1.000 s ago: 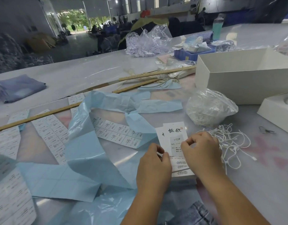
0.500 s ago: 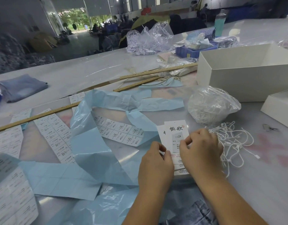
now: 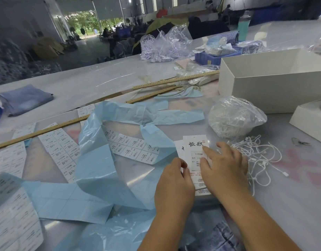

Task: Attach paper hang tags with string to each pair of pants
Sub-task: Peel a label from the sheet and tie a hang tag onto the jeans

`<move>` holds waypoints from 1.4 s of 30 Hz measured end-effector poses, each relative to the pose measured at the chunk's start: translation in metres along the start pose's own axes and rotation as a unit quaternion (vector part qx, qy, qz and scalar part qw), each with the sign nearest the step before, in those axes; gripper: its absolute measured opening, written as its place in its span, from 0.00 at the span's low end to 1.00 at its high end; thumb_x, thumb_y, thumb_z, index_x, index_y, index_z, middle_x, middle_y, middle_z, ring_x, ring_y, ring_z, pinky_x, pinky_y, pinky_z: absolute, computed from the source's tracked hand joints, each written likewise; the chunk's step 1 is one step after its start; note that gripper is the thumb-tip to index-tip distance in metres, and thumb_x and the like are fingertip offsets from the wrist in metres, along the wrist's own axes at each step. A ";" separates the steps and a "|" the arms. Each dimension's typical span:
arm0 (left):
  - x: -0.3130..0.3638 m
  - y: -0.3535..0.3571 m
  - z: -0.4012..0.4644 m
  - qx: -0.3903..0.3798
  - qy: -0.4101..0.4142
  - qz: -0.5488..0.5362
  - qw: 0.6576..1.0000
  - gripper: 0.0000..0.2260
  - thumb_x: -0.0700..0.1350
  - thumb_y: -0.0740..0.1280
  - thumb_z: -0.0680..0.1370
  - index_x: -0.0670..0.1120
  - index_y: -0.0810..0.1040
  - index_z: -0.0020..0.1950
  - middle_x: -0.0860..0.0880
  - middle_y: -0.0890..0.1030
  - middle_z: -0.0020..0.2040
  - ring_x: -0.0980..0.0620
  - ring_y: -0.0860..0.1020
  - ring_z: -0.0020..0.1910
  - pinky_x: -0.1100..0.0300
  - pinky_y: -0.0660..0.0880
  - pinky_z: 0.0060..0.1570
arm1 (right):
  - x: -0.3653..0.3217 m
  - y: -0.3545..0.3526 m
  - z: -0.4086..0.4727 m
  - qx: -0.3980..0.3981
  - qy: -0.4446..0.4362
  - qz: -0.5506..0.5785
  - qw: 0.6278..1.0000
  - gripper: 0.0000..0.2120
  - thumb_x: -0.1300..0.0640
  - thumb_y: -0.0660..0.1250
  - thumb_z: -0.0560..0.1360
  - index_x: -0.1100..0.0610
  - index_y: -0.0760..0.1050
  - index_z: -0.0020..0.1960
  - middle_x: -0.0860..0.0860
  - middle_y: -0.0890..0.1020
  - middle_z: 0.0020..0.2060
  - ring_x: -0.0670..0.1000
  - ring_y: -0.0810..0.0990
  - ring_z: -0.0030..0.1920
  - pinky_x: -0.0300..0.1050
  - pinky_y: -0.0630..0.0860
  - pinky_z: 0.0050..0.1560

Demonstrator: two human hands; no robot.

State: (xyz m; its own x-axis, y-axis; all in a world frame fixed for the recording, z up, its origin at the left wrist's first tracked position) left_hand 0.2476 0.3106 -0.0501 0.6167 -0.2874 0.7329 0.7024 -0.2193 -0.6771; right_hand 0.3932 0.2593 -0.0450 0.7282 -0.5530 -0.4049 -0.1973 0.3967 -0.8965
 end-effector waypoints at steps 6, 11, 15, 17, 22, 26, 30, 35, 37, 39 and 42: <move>0.000 0.003 0.003 -0.020 -0.022 -0.023 0.999 0.06 0.56 0.60 0.80 0.55 0.70 0.50 0.52 0.79 0.45 0.52 0.78 0.44 0.55 0.75 0.42 | 0.012 -0.010 -0.002 0.050 0.053 0.094 0.993 0.14 0.46 0.68 0.73 0.53 0.78 0.55 0.50 0.76 0.55 0.55 0.70 0.58 0.53 0.67 0.60; -0.002 0.006 0.006 -0.036 -0.044 -0.015 0.998 0.08 0.57 0.64 0.77 0.56 0.69 0.51 0.53 0.79 0.48 0.52 0.79 0.47 0.55 0.76 0.45 | 0.012 -0.013 0.001 0.055 0.039 0.101 0.993 0.10 0.51 0.69 0.74 0.54 0.79 0.53 0.50 0.78 0.52 0.56 0.70 0.57 0.54 0.68 0.59; -0.005 0.007 0.011 -0.063 -0.076 -0.022 0.995 0.04 0.52 0.63 0.78 0.54 0.70 0.49 0.53 0.79 0.48 0.52 0.78 0.47 0.56 0.74 0.43 | 0.021 -0.029 0.002 0.079 0.036 0.149 0.985 0.09 0.62 0.62 0.76 0.58 0.81 0.51 0.54 0.81 0.50 0.57 0.74 0.53 0.50 0.72 0.53; -0.005 0.005 0.013 -0.061 -0.091 -0.008 0.994 0.01 0.49 0.61 0.78 0.53 0.70 0.47 0.56 0.77 0.44 0.55 0.77 0.42 0.57 0.70 0.37 | 0.028 -0.031 0.003 0.057 0.046 0.112 0.991 0.12 0.64 0.61 0.75 0.58 0.80 0.55 0.55 0.79 0.53 0.58 0.75 0.55 0.49 0.71 0.52; 0.003 0.001 0.016 -0.058 -0.104 0.052 0.992 0.15 0.62 0.65 0.74 0.53 0.68 0.48 0.57 0.74 0.43 0.50 0.77 0.48 0.55 0.69 0.41 | 0.036 -0.016 0.001 -0.041 0.082 0.002 0.996 0.08 0.60 0.62 0.73 0.57 0.78 0.49 0.54 0.76 0.51 0.56 0.75 0.50 0.46 0.73 0.47; -0.003 -0.001 0.021 -0.071 -0.133 0.035 0.988 0.19 0.59 0.70 0.73 0.49 0.69 0.53 0.53 0.78 0.50 0.49 0.78 0.52 0.55 0.72 0.45 | 0.039 -0.023 0.001 -0.015 0.096 0.019 0.995 0.10 0.64 0.63 0.71 0.54 0.79 0.46 0.53 0.80 0.46 0.54 0.72 0.40 0.42 0.65 0.39; -0.006 -0.008 0.022 -0.058 -0.132 0.017 0.989 0.13 0.55 0.71 0.73 0.51 0.69 0.45 0.57 0.77 0.43 0.57 0.76 0.41 0.58 0.69 0.36 | 0.035 -0.018 0.003 -0.024 0.075 0.033 0.996 0.13 0.65 0.61 0.73 0.55 0.79 0.53 0.54 0.80 0.51 0.57 0.77 0.47 0.46 0.70 0.44; -0.001 -0.019 0.020 -0.034 -0.111 0.029 0.993 0.09 0.50 0.68 0.74 0.51 0.69 0.41 0.55 0.78 0.42 0.56 0.76 0.40 0.59 0.67 0.32 | 0.024 -0.025 0.006 0.025 0.036 0.059 0.997 0.18 0.67 0.58 0.75 0.59 0.78 0.61 0.58 0.77 0.54 0.61 0.75 0.55 0.51 0.71 0.53; 0.002 -0.021 0.018 -0.032 -0.101 0.016 0.994 0.07 0.49 0.67 0.75 0.50 0.71 0.40 0.54 0.79 0.41 0.56 0.77 0.39 0.60 0.69 0.32 | 0.022 -0.026 0.006 0.034 0.026 0.083 0.996 0.16 0.66 0.58 0.76 0.59 0.79 0.60 0.58 0.77 0.54 0.60 0.74 0.56 0.52 0.71 0.55; 0.004 -0.023 0.017 -0.027 -0.099 -0.020 0.995 0.08 0.48 0.68 0.74 0.49 0.72 0.39 0.53 0.81 0.40 0.54 0.79 0.40 0.56 0.75 0.36 | 0.020 -0.027 0.007 0.041 0.015 0.091 0.995 0.14 0.65 0.58 0.77 0.59 0.80 0.55 0.56 0.77 0.52 0.58 0.71 0.55 0.52 0.69 0.56; 0.002 -0.027 0.015 -0.019 -0.105 -0.063 0.992 0.09 0.47 0.71 0.74 0.48 0.73 0.37 0.52 0.83 0.39 0.54 0.81 0.40 0.52 0.80 0.43 | 0.025 -0.023 0.008 0.025 0.033 0.030 0.999 0.13 0.61 0.56 0.76 0.58 0.80 0.49 0.54 0.76 0.49 0.55 0.67 0.51 0.52 0.67 0.54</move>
State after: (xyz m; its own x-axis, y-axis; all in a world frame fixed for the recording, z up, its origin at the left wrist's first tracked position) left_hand 0.2357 0.3298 -0.0295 0.5880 -0.0564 0.8069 0.7670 -0.2778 -0.5784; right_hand 0.4214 0.2422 -0.0330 0.6712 -0.5735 -0.4697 -0.2052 0.4651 -0.8611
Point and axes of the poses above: each hand's wrist, its own z-axis towards the middle knuckle, its own y-axis out of the palm, x = y × z, the point moved 9 cm from there along z, towards the middle knuckle
